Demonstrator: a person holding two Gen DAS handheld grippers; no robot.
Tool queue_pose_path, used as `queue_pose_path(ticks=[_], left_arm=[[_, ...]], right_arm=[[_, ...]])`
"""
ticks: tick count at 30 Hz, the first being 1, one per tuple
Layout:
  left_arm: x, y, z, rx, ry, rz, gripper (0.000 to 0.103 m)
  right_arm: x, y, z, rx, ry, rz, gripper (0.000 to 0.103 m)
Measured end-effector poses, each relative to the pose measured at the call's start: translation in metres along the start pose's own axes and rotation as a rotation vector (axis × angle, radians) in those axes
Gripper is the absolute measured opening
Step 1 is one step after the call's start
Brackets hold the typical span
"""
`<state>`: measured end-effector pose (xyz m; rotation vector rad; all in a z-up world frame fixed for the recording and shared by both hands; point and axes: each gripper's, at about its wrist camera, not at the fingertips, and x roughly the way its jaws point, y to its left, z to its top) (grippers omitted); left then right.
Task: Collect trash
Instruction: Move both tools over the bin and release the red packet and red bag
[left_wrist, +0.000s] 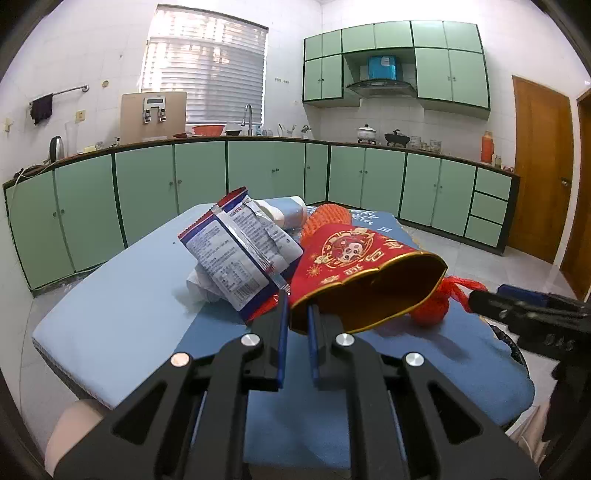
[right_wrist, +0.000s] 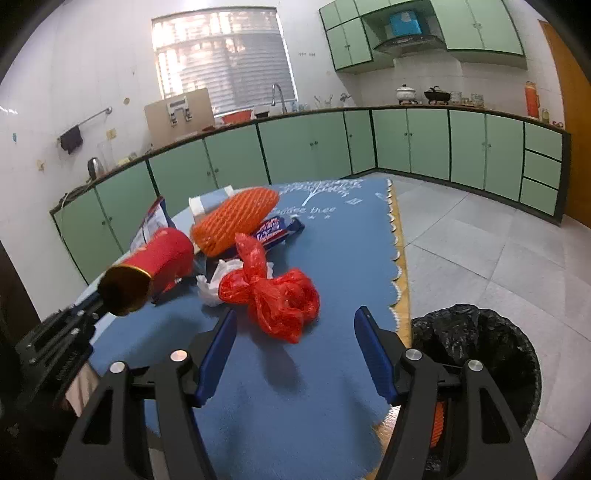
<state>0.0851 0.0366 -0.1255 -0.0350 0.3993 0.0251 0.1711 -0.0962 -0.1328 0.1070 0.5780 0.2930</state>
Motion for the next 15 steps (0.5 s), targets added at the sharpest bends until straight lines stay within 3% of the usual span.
queue_pose_path(ticks=[3,5,8,15], left_arm=[[-0.001,-0.002,0.0,0.008,-0.004,-0.003,0.008],[0.0,-0.002,0.001,0.011,-0.001,-0.003,0.008],[0.001,-0.001,0.002,0.009,0.0,-0.002,0.008],[-0.006,-0.012,0.008,0.031,-0.025,-0.031,0.008]], right_arm=[[0.012,0.002,0.001,-0.011,0.016,-0.003,0.063],[0.02,0.001,0.002,-0.009,0.035,0.03,0.032],[0.027,0.002,0.001,-0.021,0.063,0.057,0.012],[-0.004,-0.006,0.009,-0.023,-0.011,0.056,0.006]])
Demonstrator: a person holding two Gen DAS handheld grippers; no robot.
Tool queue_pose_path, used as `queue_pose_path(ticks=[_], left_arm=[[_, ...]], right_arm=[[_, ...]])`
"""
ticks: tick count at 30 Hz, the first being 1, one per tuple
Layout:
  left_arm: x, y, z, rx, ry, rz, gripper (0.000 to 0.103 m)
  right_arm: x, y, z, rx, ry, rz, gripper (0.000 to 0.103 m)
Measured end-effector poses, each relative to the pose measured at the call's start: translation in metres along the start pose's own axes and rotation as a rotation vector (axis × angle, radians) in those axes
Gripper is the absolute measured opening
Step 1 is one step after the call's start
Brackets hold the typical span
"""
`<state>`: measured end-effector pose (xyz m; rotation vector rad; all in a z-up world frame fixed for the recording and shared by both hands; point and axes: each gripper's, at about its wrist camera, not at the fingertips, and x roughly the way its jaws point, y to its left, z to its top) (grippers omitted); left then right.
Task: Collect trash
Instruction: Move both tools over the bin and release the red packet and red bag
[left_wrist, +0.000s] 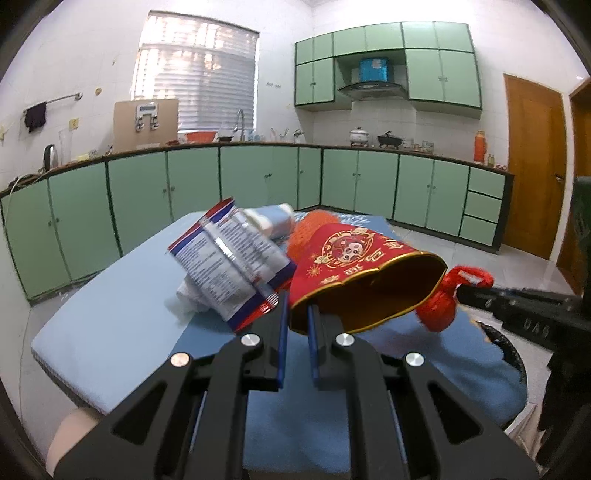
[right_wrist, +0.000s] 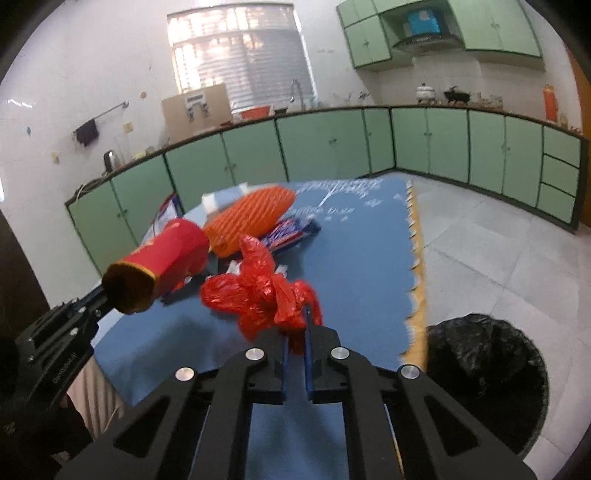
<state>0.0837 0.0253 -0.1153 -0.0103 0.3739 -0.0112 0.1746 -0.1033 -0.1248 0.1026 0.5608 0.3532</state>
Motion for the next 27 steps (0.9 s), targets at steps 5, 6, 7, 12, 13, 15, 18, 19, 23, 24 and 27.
queue_pose_path(ticks=[5,6,7,12,13,15,18,19,23,24,27], left_arm=[[0.002,-0.031,0.009,0.004,-0.01,-0.091,0.008],[0.004,-0.039,0.01,0.008,-0.011,-0.112,0.008],[0.006,-0.047,0.011,0.012,-0.011,-0.131,0.008],[0.024,-0.108,0.024,0.028,-0.01,-0.264,0.008],[0.028,-0.118,0.025,0.034,-0.009,-0.282,0.008],[0.041,-0.146,0.029,0.039,0.014,-0.335,0.008],[0.061,-0.181,0.029,0.054,0.071,-0.393,0.01],[0.069,-0.19,0.028,0.053,0.101,-0.408,0.012],[0.086,-0.208,0.023,0.043,0.15,-0.423,0.033],[0.088,-0.21,0.022,0.044,0.149,-0.424,0.038],[0.092,-0.216,0.022,0.055,0.15,-0.434,0.046]], right_arm=[[-0.037,-0.038,0.009,0.044,-0.058,-0.11,0.006],[-0.042,-0.044,0.009,0.052,-0.064,-0.13,0.006],[-0.049,-0.057,0.009,0.064,-0.068,-0.165,0.006],[-0.063,-0.105,0.001,0.118,-0.047,-0.295,0.006],[-0.065,-0.119,-0.002,0.146,-0.039,-0.314,0.006],[-0.064,-0.139,-0.006,0.188,-0.018,-0.338,0.006],[-0.061,-0.163,-0.013,0.225,0.02,-0.37,0.01],[-0.061,-0.17,-0.014,0.236,0.026,-0.387,0.013],[-0.068,-0.185,-0.017,0.257,0.028,-0.414,0.025],[-0.071,-0.188,-0.017,0.26,0.022,-0.421,0.027],[-0.076,-0.191,-0.019,0.27,0.008,-0.433,0.031]])
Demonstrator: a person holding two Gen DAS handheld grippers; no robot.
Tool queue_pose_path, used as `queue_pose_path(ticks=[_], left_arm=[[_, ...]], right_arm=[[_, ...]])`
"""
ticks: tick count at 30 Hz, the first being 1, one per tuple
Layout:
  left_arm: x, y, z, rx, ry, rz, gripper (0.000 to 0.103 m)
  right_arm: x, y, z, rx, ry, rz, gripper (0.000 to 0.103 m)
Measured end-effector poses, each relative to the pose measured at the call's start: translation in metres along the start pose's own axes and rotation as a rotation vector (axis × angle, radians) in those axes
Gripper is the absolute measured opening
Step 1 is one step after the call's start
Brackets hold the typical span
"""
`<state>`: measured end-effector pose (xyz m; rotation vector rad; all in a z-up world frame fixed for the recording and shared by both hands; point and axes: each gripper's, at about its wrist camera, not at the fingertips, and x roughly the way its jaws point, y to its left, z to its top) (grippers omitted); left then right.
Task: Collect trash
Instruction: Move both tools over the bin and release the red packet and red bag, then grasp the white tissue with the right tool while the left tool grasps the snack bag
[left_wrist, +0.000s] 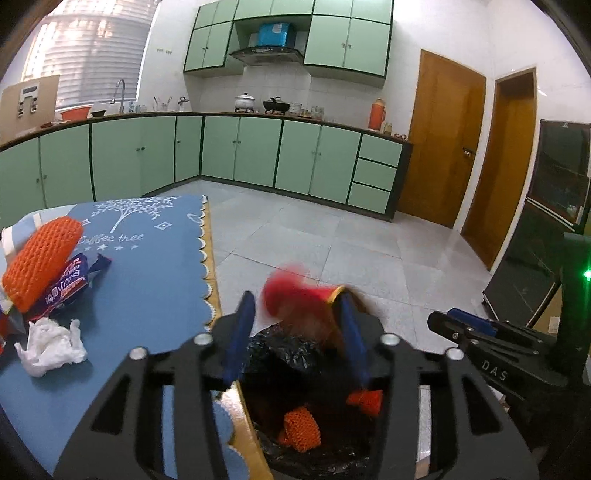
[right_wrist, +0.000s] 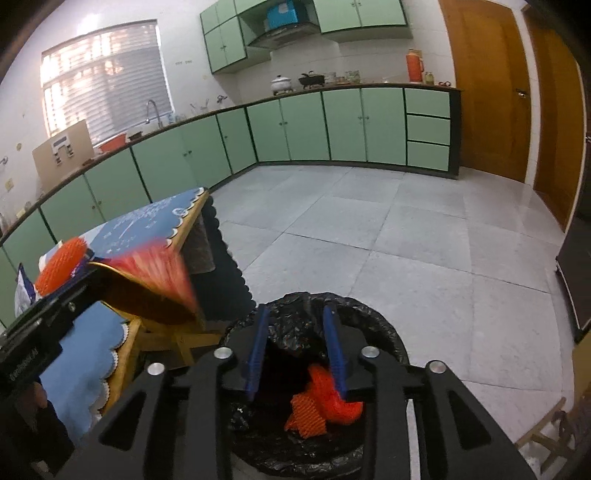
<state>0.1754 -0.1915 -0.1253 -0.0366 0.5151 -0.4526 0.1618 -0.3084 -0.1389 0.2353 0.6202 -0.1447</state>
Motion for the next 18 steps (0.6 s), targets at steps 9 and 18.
queue_pose_path(ticks=[9,18], left_arm=[[-0.024,0.017,0.005,-0.022,-0.035,0.009,0.048],[-0.098,0.103,-0.002,-0.063,-0.084,0.228,0.055]], right_arm=[[-0.012,0.011,0.006,-0.016,-0.038,0.036,0.033],[-0.025,0.09,0.011,-0.088,-0.075,0.164,0.053]])
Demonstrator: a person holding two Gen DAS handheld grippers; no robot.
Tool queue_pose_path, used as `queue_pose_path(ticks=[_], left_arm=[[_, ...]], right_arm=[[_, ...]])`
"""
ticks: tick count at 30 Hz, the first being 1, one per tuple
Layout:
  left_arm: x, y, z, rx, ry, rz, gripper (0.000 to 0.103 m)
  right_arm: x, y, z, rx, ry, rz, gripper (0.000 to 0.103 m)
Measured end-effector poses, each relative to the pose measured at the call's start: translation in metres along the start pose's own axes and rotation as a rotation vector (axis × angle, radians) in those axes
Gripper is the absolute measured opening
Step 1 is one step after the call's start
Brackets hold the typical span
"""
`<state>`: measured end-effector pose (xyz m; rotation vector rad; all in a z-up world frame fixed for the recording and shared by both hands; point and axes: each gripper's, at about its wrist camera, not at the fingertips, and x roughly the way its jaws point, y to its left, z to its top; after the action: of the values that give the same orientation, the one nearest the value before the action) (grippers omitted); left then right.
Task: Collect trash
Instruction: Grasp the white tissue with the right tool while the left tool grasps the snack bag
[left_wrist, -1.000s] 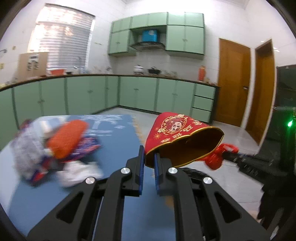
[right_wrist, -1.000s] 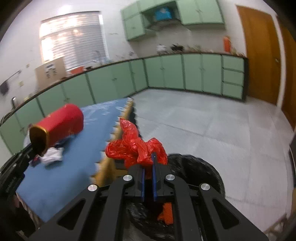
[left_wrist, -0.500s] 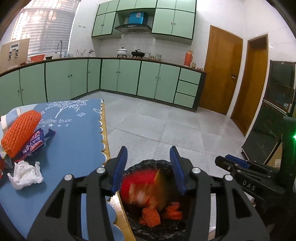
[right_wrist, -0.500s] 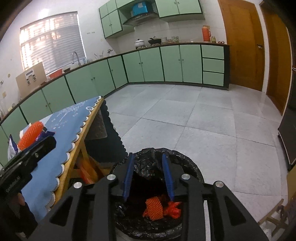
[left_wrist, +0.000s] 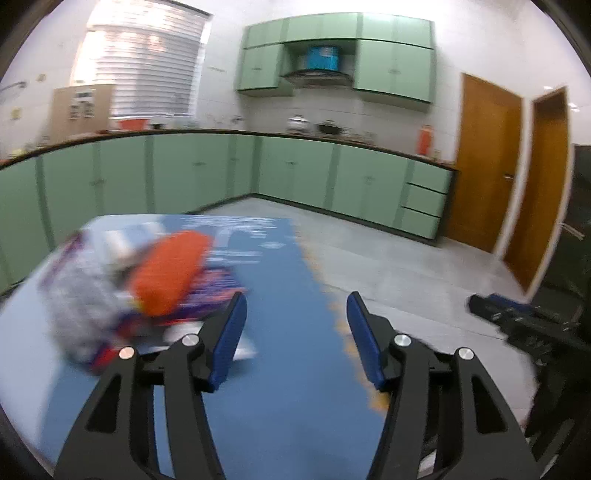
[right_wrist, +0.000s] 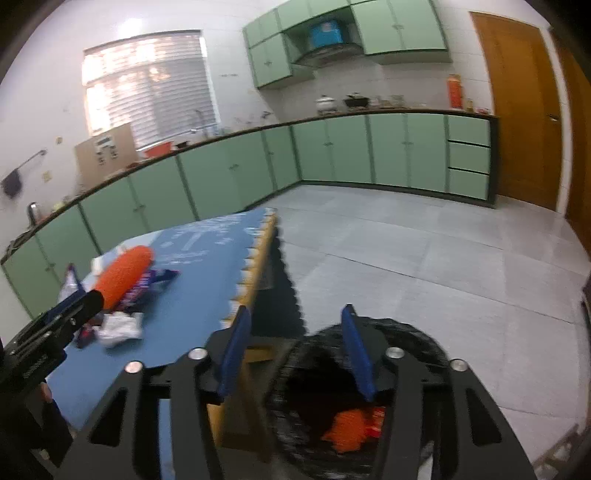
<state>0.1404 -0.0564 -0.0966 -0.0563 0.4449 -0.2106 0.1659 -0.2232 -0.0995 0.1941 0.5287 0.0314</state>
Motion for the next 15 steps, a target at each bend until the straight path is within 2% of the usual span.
queue_pose_path(ticks=[4,7,11,15], left_arm=[[-0.019,0.048,-0.005,-0.017,-0.008,0.139,0.056],[-0.029,0.072,-0.006,0.001,-0.034,0.227,0.056],[-0.037,0.097,-0.003,-0.002,-0.053,0.287,0.056],[-0.041,0.118,-0.001,-0.041,-0.052,0.315,0.056]], right_arm=[[0.009,0.049,-0.003,-0.032,-0.014,0.092,0.059],[0.017,0.086,-0.008,-0.044,-0.022,0.157,0.059],[0.033,0.136,-0.018,-0.106,-0.013,0.212,0.059],[0.057,0.169,-0.029,-0.142,0.046,0.237,0.059]])
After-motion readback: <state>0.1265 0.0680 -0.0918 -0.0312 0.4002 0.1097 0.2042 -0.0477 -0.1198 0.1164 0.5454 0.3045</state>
